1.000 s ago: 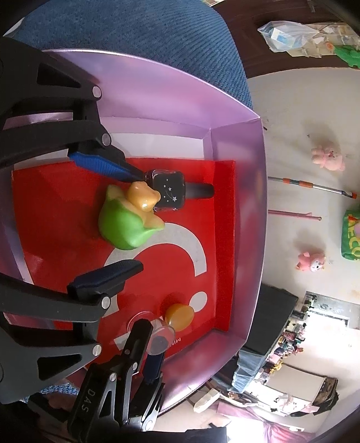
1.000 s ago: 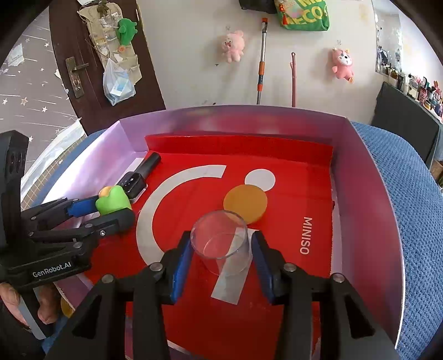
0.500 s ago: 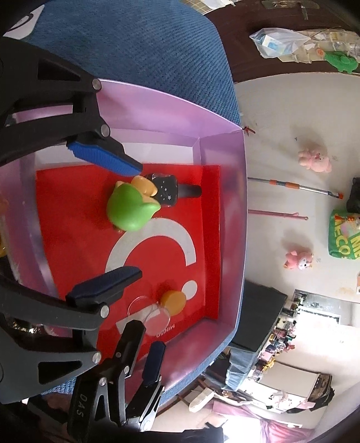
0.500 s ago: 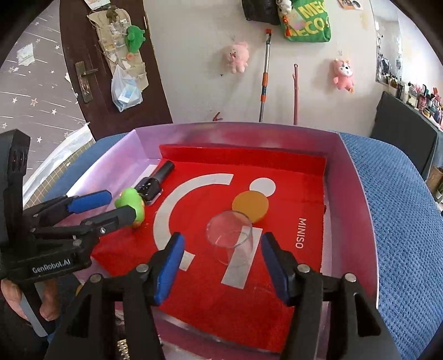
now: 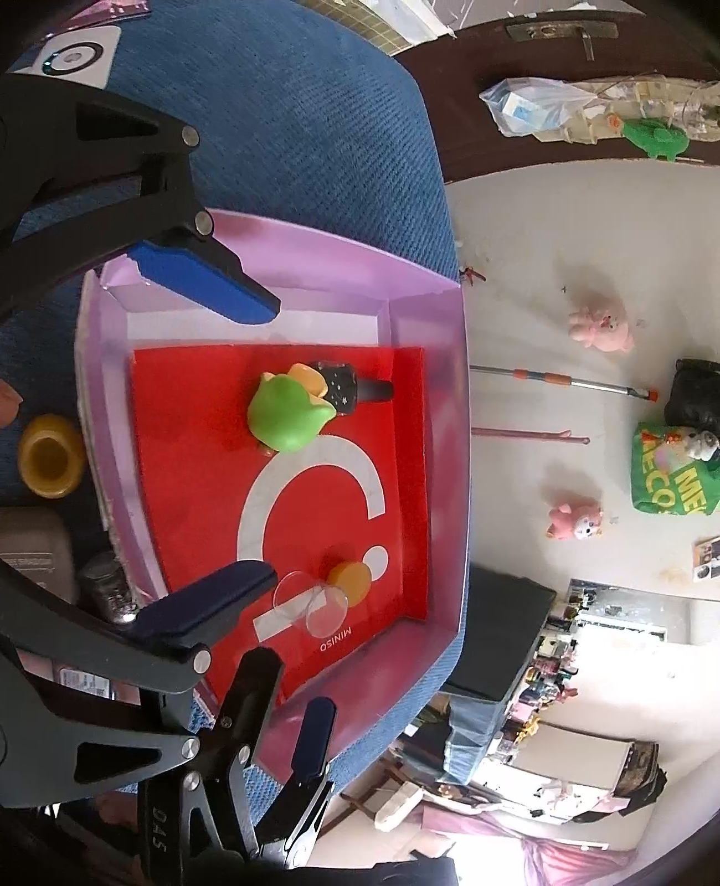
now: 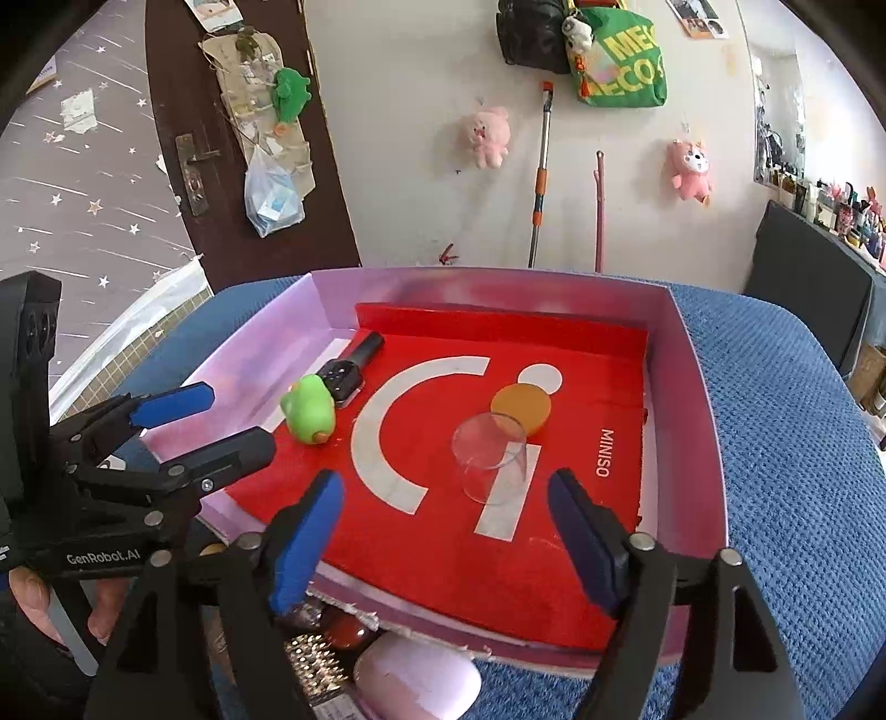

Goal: Organize rigid objects
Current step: 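Withdraw both open tools from the box toward the cosmetics beside it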

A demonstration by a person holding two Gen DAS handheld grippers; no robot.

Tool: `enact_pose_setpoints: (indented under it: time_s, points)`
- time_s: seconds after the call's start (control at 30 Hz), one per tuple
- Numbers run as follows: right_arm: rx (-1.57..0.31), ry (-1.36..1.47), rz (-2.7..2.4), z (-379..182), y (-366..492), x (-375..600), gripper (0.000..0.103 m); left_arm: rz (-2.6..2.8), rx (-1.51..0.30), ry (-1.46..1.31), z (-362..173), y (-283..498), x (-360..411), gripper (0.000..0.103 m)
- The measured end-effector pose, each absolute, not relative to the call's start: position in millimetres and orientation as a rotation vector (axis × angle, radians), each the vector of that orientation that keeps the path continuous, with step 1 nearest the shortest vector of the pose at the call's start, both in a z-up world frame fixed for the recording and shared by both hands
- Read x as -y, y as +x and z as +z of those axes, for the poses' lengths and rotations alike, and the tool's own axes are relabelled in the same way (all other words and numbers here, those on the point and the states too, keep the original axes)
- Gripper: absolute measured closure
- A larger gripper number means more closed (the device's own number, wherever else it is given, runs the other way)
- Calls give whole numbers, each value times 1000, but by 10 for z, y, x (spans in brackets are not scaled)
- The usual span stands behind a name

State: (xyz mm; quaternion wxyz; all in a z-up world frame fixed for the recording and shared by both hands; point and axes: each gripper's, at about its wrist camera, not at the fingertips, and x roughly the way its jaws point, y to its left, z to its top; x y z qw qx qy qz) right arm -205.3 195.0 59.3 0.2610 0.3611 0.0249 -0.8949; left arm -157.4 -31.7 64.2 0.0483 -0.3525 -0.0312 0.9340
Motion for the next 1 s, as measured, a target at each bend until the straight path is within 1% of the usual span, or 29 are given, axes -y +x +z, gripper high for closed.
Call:
enact_pose_setpoints:
  time_s: [0.03, 0.07, 0.13, 0.27, 0.4, 0.5, 0.53, 0.73, 1.0]
  points:
    - [-66, 973, -2423, 600, -2034, -1959, 20, 2852, 95, -1073, 649, -1554, 320, 12]
    - [-65, 969, -2424, 612, -2013, -1963, 20, 2857, 96, -1070, 658, -1533, 322, 7]
    - [-60, 959, -2426, 633, -1979, -1976, 14, 2872, 102, -1052, 682, -1479, 328, 4]
    - [-55, 939, -2427, 676, -1905, -1999, 10, 2895, 104, -1032, 717, -1406, 331, 4]
    - [-52, 922, -2422, 709, -1827, -2002, 1, 2898, 118, -1031, 730, -1353, 341, 3]
    - [-48, 908, -2422, 729, -1771, -2015, 0, 2897, 128, -1029, 725, -1304, 348, 3]
    - [-48, 904, -2423, 731, -1756, -2018, 0, 2899, 132, -1027, 723, -1283, 354, 0]
    - [-53, 891, -2426, 749, -1668, -2024, 0, 2902, 152, -1023, 718, -1194, 371, 0]
    - [-42, 877, -2434, 774, -1551, -2056, 0, 2914, 128, -1020, 724, -1106, 342, 0]
